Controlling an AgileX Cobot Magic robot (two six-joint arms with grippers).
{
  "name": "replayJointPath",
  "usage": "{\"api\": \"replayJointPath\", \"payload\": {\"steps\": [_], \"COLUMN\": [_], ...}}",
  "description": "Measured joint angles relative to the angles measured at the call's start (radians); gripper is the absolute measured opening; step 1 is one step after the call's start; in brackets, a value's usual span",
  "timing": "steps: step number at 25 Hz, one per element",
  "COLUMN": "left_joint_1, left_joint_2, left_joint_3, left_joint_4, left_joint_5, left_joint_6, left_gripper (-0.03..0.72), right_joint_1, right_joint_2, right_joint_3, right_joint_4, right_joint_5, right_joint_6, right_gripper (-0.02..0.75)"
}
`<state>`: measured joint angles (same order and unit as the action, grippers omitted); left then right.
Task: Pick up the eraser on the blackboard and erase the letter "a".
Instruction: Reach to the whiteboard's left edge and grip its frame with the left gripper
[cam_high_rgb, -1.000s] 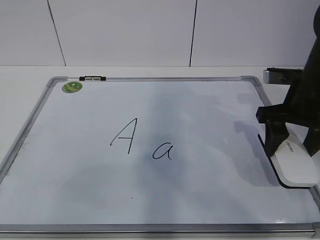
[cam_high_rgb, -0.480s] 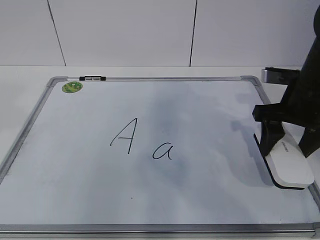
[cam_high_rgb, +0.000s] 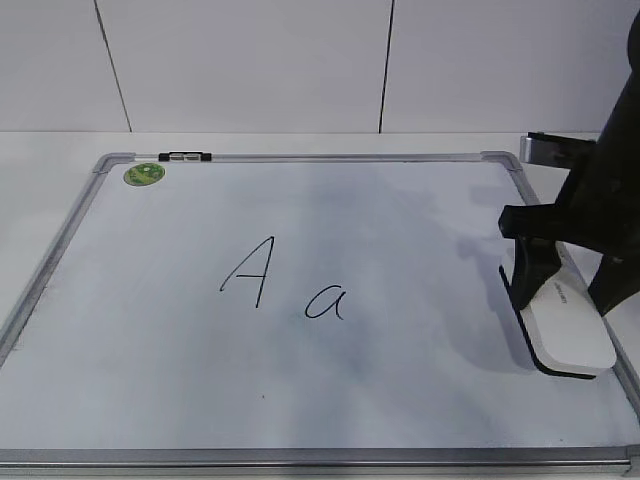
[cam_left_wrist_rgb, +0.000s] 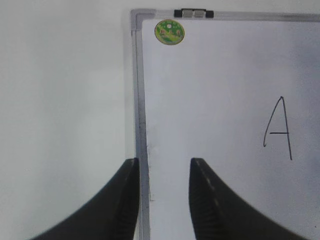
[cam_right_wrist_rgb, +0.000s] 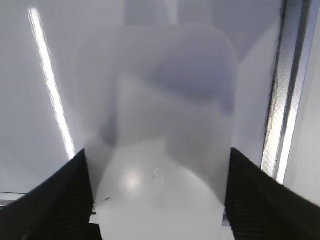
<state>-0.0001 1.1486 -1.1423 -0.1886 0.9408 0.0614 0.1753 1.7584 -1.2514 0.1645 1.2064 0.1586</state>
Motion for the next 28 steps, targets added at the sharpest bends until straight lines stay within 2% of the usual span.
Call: {"api": "replayJointPath", "payload": {"steps": [12,28], "left_joint_1": [0.0,0.0], "left_joint_2": [0.352,0.587], "left_joint_3": [-0.113,-0.221], "left_joint_4": [0.035,0.038], "left_joint_5": [0.025,-0.012], "left_joint_6": [0.0,0.0], "left_gripper": [0.236,0.236], "right_joint_1": [0.0,0.0], "right_joint_2": [0.0,0.0], "right_joint_3": [-0.01,-0.07], "right_joint_4": [0.014,0.002], "right_joint_5": [0.001,0.005], "right_joint_6": [-0.028,-0.043], "right_gripper": [0.558,0.557]}}
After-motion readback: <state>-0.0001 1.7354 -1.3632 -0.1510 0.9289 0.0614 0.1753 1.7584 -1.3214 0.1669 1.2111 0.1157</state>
